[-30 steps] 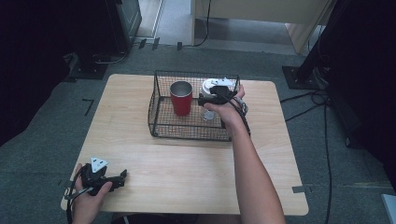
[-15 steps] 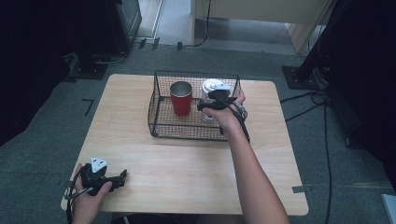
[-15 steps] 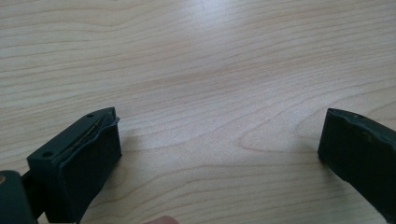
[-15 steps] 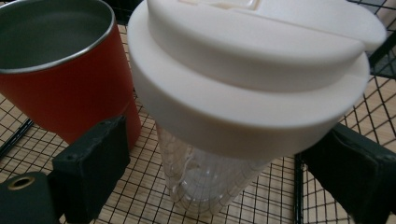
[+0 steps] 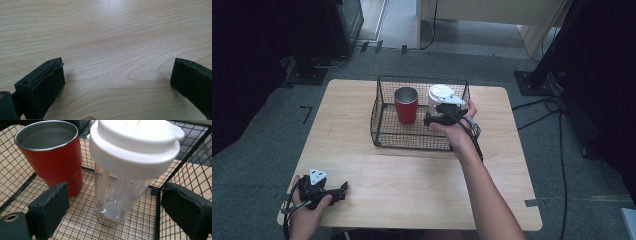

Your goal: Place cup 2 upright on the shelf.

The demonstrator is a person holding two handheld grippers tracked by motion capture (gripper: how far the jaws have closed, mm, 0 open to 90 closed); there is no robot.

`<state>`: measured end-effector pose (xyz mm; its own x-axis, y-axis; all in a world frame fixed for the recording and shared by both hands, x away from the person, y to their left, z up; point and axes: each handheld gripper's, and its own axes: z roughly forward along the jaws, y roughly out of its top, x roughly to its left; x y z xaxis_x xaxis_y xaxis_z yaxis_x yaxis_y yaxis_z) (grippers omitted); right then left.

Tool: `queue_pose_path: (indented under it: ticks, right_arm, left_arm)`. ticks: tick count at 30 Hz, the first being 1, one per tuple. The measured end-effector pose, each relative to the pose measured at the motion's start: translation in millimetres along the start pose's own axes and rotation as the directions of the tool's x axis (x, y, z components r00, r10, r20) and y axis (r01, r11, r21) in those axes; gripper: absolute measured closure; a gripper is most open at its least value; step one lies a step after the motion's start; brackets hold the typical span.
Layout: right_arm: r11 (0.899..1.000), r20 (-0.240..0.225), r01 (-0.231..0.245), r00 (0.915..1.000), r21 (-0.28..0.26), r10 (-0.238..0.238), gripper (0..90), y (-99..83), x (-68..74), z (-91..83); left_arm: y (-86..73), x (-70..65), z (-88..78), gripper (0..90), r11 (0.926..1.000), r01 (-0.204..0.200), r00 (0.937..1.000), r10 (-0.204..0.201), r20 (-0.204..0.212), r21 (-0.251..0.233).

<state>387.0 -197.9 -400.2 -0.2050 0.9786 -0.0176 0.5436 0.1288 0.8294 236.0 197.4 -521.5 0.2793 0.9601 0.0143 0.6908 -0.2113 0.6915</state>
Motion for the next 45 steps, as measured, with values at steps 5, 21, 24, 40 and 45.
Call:
queue_pose_path:
  ticks: [5, 21, 24, 40, 45]
  right_arm:
    - [1.0, -0.01, 0.0, 1.0, -0.013, 0.0, 8.2, -6.3, -2.5, -7.8]
    - [0.998, -0.036, 0.009, 0.9993, -0.058, -0.011, 8.2, -30.4, -16.4, -40.5]
    - [0.998, -0.038, 0.002, 0.9993, -0.067, -0.005, 8.2, -34.1, -19.8, -46.2]
    - [0.993, -0.039, -0.02, 0.9991, -0.114, 0.015, 8.2, -59.2, -46.1, -71.8]
    - [0.992, -0.03, -0.037, 0.999, -0.118, 0.034, 8.2, -70.0, -57.8, -77.6]
  left_arm:
    - [0.0, 0.0, 0.0, 0.0, 1.0, 0.0, 1.0, 0.0, 0.0, 0.0]
    - [0.0, 0.0, 0.0, 0.0, 1.0, 0.0, 1.0, 0.0, 0.0, 0.0]
    - [0.0, 0.0, 0.0, 0.0, 1.0, 0.0, 1.0, 0.0, 0.0, 0.0]
    - [0.0, 0.0, 0.0, 0.0, 1.0, -0.001, 1.0, 0.001, 0.0, 0.0]
    - [0.0, -0.1, 0.0, 0.0, 1.0, 0.0, 1.0, 0.0, 0.0, -0.001]
